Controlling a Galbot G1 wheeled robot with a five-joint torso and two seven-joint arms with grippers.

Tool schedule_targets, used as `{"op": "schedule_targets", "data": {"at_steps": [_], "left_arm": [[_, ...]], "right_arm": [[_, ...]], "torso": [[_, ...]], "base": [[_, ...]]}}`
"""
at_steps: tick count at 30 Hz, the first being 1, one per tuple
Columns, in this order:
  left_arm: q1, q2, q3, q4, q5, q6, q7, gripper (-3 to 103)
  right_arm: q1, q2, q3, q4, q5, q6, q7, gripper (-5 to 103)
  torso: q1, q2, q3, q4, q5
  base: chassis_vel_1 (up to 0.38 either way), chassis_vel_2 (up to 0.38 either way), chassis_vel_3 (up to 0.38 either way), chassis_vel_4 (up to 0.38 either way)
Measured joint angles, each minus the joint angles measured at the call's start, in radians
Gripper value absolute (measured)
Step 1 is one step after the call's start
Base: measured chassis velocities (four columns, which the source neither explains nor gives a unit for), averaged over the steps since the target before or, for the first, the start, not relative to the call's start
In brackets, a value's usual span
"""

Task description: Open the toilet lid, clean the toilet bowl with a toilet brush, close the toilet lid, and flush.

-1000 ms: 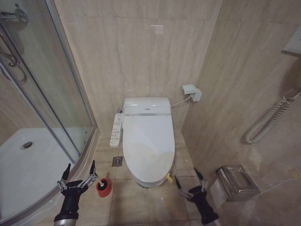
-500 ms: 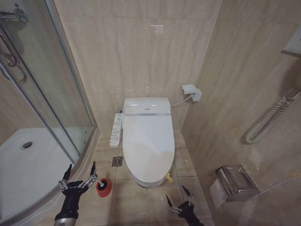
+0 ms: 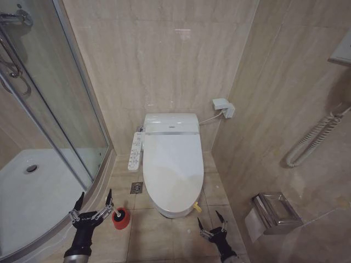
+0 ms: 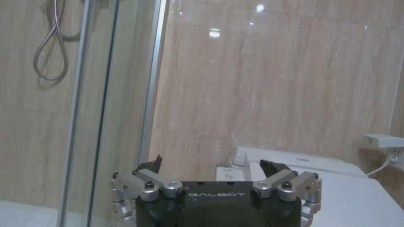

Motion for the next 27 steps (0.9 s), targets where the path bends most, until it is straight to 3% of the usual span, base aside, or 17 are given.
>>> {"op": "schedule_targets", "data": {"at_steps": [11, 19, 20, 27], "left_arm": [[0.001, -0.010, -0.002, 0.000, 0.005, 0.004, 0.000, 100], [-0.005, -0.017, -0.005, 0.012, 0.007, 0.007, 0.000, 100], [-0.006, -0.021, -0.003, 0.015, 0.011, 0.007, 0.000, 100], [-0.006, -0.027, -0.002, 0.016, 0.019, 0.008, 0.000, 100]], "right_arm": [[0.071, 0.045, -0.004, -0.070, -0.008, 0.013, 0.007, 100], [0.105, 0.041, 0.000, -0.112, -0.013, 0.024, 0.007, 100], [0.112, 0.042, 0.000, -0.120, -0.011, 0.026, 0.006, 87], [0.130, 0.048, 0.001, -0.150, -0.010, 0.036, 0.003, 87]], "torso": [[0.000, 0.000, 0.000, 0.0000, 0.0001], [0.000, 0.000, 0.000, 0.0000, 0.0000], [0.000, 0.000, 0.000, 0.0001, 0.0001], [0.000, 0.000, 0.000, 0.0001, 0.0001]], "base": [[0.000, 0.000, 0.000, 0.000], [0.000, 0.000, 0.000, 0.000], [0.000, 0.000, 0.000, 0.000], [0.000, 0.000, 0.000, 0.000]]}}
